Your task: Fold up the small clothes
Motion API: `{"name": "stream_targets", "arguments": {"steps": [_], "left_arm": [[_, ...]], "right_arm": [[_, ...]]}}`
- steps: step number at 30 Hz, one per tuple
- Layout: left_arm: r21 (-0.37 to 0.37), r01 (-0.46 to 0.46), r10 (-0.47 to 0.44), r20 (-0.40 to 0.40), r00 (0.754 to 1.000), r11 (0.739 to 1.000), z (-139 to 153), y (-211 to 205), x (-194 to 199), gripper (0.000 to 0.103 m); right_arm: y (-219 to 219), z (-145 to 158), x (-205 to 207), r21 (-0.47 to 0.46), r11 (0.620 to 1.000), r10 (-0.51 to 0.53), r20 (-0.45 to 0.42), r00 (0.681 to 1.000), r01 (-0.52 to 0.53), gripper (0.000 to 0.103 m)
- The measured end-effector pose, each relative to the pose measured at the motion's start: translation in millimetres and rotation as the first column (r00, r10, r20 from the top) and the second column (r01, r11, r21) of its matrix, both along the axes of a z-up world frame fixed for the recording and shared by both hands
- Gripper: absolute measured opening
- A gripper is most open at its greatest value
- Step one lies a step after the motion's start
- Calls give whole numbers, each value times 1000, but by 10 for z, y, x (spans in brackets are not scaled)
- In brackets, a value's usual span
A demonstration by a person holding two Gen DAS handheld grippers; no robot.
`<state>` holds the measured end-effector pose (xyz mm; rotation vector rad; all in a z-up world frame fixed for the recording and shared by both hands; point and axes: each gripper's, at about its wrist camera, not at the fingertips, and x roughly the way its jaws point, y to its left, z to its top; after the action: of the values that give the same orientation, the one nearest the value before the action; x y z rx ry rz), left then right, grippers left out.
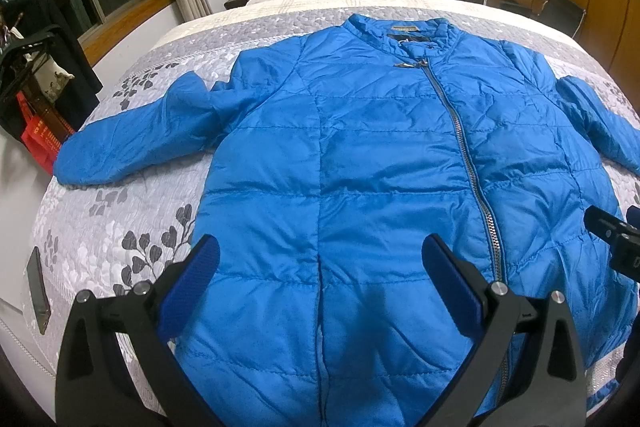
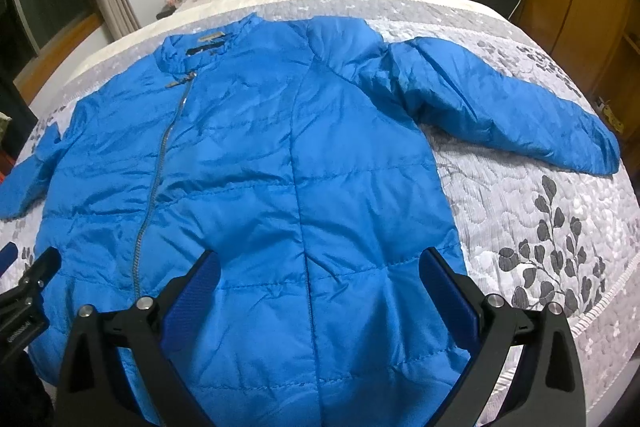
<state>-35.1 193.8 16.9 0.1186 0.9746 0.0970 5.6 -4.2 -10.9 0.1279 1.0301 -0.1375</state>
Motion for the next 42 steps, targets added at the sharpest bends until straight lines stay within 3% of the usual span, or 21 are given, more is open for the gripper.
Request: {"name": "stream_targets", "arguments": {"steps": [34,38,42], "left_arm": [[6,4,-4,-10,1000,1000,-4,4,19,100],[-15,41,-42,-68,997,999,-49,-35,129,100],[-90,69,-81,-135,988,993,-102,-71,347,100]], "right_arm": [[-70,19,20,1,1000,-2,7,1000,2,99],[-329,36,108,25,1000,-9,5,1000,9,99],[-949,22,228,66,994,-89,-24,996,91,99]]}}
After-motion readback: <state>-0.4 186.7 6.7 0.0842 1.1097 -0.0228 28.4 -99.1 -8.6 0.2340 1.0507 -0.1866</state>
